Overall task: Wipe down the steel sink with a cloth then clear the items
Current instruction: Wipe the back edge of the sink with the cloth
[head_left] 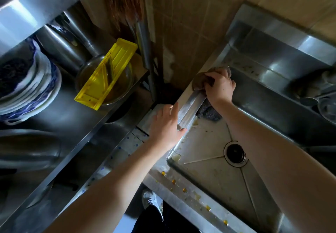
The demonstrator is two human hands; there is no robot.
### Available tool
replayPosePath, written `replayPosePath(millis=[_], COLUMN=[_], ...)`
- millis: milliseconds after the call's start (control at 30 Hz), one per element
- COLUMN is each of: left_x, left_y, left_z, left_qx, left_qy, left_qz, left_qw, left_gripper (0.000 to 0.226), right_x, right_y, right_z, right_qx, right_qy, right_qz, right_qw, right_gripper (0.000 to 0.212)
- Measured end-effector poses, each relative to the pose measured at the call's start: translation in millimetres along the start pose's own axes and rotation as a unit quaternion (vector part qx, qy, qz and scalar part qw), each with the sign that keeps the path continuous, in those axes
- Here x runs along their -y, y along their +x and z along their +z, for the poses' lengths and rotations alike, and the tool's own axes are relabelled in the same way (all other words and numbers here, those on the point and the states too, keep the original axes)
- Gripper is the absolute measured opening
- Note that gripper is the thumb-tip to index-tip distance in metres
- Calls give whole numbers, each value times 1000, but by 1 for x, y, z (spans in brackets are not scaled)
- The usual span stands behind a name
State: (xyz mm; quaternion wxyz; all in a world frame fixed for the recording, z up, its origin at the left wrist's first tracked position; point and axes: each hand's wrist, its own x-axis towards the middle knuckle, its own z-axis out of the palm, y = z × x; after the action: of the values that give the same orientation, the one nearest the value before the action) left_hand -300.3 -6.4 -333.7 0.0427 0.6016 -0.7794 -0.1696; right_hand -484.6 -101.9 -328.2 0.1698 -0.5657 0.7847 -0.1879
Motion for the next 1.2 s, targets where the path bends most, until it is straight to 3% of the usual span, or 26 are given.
replayPosePath(millis=[300, 733, 1200], left_x=[-14, -15, -41], left_y=[28, 32, 92], left_z=[6, 7, 5], left_qx=[-25, -13, -2], left_qy=[31, 44, 29], left_qz=[12, 7, 23], left_qw=[999, 999, 999], left_gripper=[79, 80, 84], right_x=[-16, -17, -41], right_y=[34, -17, 67], right_z=[-10, 7, -10], right_qx=[2, -5, -19], right_qy=[-1, -4, -76], right_qz=[-17, -74, -110], right_qw=[1000, 997, 991], right_gripper=[38, 33, 39])
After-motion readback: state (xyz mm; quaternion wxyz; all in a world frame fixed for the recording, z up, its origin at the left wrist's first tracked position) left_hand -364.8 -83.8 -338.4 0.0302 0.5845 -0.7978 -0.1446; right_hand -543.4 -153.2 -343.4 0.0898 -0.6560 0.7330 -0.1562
